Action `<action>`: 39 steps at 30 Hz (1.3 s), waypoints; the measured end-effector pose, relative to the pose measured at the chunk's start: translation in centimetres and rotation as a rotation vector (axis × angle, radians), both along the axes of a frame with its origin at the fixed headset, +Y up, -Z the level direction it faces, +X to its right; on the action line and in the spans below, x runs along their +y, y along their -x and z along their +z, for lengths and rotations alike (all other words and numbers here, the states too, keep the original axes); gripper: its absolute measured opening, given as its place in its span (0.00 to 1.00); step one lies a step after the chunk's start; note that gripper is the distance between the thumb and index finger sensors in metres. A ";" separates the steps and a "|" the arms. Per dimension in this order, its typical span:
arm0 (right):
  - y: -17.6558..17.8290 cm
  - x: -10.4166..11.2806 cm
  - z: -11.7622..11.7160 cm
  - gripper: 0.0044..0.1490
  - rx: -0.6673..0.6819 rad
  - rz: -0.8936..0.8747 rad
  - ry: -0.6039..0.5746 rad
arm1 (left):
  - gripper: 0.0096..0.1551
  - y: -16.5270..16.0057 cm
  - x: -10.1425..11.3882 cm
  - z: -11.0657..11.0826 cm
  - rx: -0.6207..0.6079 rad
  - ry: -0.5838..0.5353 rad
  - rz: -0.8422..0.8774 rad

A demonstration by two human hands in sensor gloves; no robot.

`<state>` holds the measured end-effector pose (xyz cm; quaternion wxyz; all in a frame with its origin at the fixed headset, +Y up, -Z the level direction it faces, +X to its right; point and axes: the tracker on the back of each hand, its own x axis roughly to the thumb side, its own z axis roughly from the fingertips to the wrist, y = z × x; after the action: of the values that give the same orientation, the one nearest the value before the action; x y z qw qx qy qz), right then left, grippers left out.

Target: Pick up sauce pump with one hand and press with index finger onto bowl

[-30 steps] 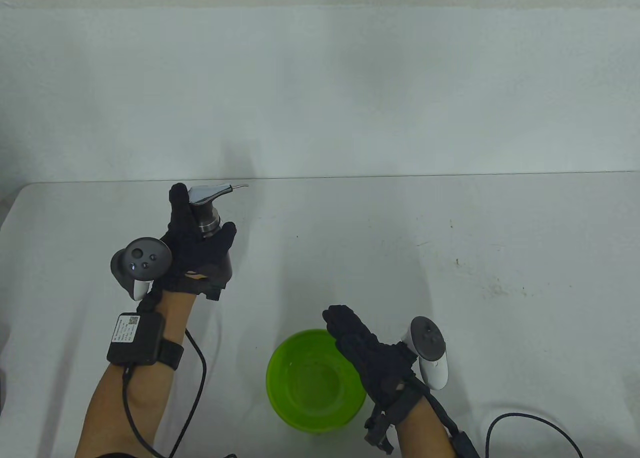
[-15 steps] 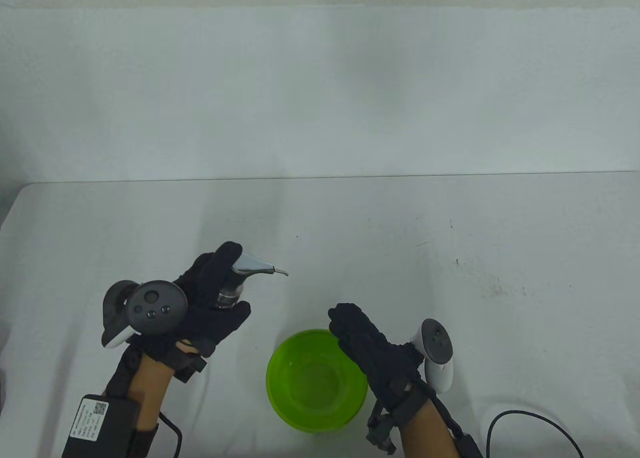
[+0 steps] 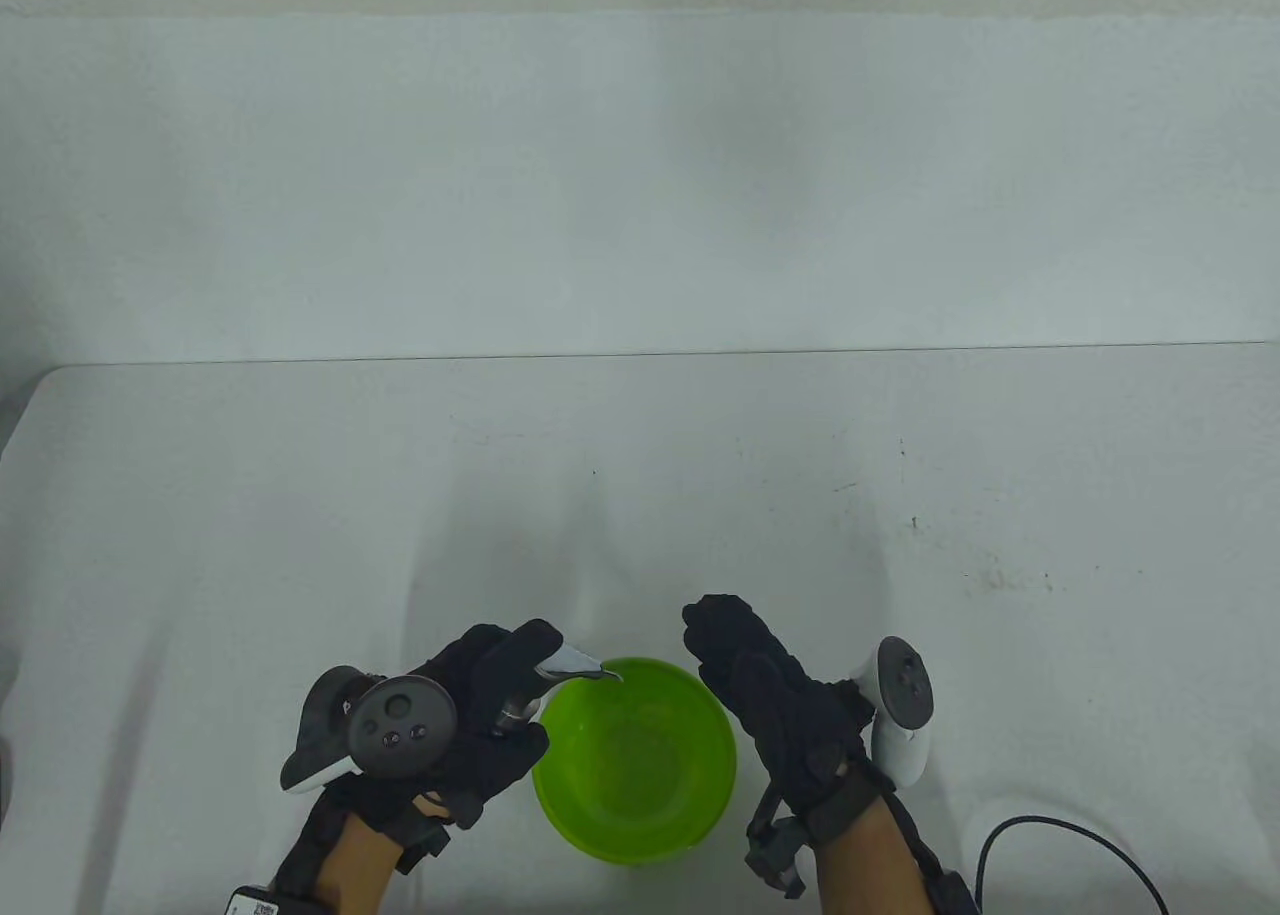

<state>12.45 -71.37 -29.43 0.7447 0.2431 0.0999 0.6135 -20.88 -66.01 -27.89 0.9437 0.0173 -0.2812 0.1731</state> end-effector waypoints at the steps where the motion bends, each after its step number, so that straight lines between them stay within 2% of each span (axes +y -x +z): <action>1: 0.0 0.0 0.0 0.47 -0.003 0.002 -0.003 | 0.71 0.1 -0.2 0.0 0.003 0.000 -0.003; 13: 0.3 -0.2 -0.1 0.47 0.010 0.017 0.012 | 0.70 0.6 -1.7 -0.8 0.004 0.042 -0.028; 22: 0.3 -0.1 -0.1 0.47 0.003 0.014 0.013 | 0.70 0.6 -1.7 -0.8 -0.012 0.051 0.010; 26: 0.3 -0.1 -0.1 0.47 0.003 0.016 0.011 | 0.69 0.5 -1.9 -0.8 -0.025 0.090 0.004; 27: 0.3 -0.1 -0.1 0.47 0.002 0.015 0.012 | 0.69 0.5 -1.9 -0.8 -0.024 0.060 0.009; 31: 0.3 -0.1 -0.1 0.47 0.003 0.017 0.016 | 0.68 0.3 -1.8 -0.8 -0.038 0.082 0.008; 33: 0.3 -0.1 0.0 0.47 0.004 0.019 0.016 | 0.67 0.4 -1.9 -0.8 -0.034 0.049 0.019; 34: 0.3 -0.1 -0.1 0.47 0.006 0.018 0.016 | 0.66 0.4 -1.9 -0.8 -0.033 0.089 0.008; 36: 0.3 -0.1 -0.1 0.47 0.006 0.018 0.015 | 0.66 0.4 -1.9 -0.9 -0.034 0.062 0.015; 37: 0.3 -0.1 -0.1 0.47 0.005 0.018 0.015 | 0.66 0.4 -1.9 -0.8 -0.037 0.092 0.005; 38: 0.3 -0.1 -0.1 0.47 0.004 0.019 0.016 | 0.66 0.5 -1.9 -0.8 -0.035 0.056 0.023; 39: 0.3 -0.1 -0.1 0.47 0.005 0.018 0.015 | 0.66 0.5 -1.9 -0.9 -0.033 0.084 0.016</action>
<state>12.17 -71.49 -29.49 0.7407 0.2378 0.1086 0.6188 -21.34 -67.89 -28.83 0.9374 -0.0230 -0.2893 0.1928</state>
